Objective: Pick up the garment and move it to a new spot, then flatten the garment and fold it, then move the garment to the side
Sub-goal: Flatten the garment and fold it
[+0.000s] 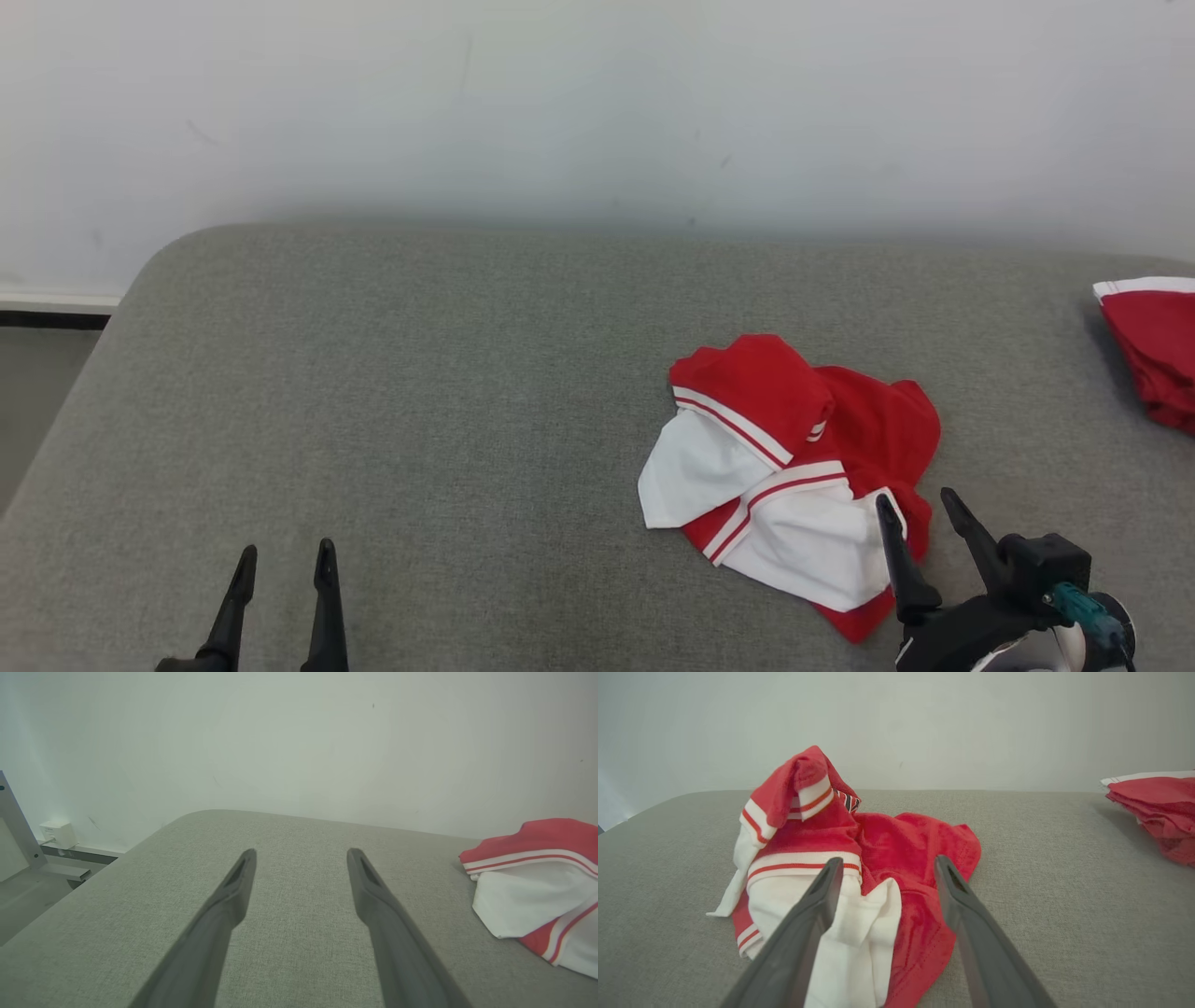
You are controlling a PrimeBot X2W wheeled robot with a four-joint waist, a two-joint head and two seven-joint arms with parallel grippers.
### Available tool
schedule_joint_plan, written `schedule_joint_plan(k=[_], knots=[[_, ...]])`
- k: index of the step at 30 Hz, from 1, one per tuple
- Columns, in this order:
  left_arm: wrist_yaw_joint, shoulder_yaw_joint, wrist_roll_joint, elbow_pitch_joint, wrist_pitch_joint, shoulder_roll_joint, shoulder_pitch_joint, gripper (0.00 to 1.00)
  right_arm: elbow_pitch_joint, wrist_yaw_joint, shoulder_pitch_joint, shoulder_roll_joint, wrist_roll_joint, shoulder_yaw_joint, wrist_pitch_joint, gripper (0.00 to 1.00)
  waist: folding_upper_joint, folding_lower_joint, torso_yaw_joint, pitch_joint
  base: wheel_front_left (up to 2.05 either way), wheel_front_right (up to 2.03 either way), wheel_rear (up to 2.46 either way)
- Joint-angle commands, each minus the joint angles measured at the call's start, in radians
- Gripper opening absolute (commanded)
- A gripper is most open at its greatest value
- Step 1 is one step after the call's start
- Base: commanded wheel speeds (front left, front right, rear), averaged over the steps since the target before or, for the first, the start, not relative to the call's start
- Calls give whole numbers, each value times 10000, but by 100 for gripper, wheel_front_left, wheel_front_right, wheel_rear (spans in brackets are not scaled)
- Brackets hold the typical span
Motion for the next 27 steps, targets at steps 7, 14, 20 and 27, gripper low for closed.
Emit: schedule_joint_plan(k=[7, 14, 20, 27], knots=[[-58, -226, -9, 116, -30, -96, -387, 100, 2273, 8, -879, -56, 414, 206, -138, 100, 0, -1, 775, 428, 0, 0, 0], [-68, -154, -44, 207, -30, -112, -455, 100, 2950, 8, -1275, 51, 1093, 612, -271, 0, 0, -1, 887, 495, 0, 0, 0], [-60, -88, -73, 228, -30, -132, -344, 100, 2084, 8, -1292, -280, 1168, 377, -316, 0, 0, -1, 517, 381, 0, 0, 0], [-77, -240, -144, 321, -30, -143, -521, 100, 1244, 8, -1079, -634, 1139, -1148, -307, 0, 0, -1, 302, 384, 0, 0, 0]])
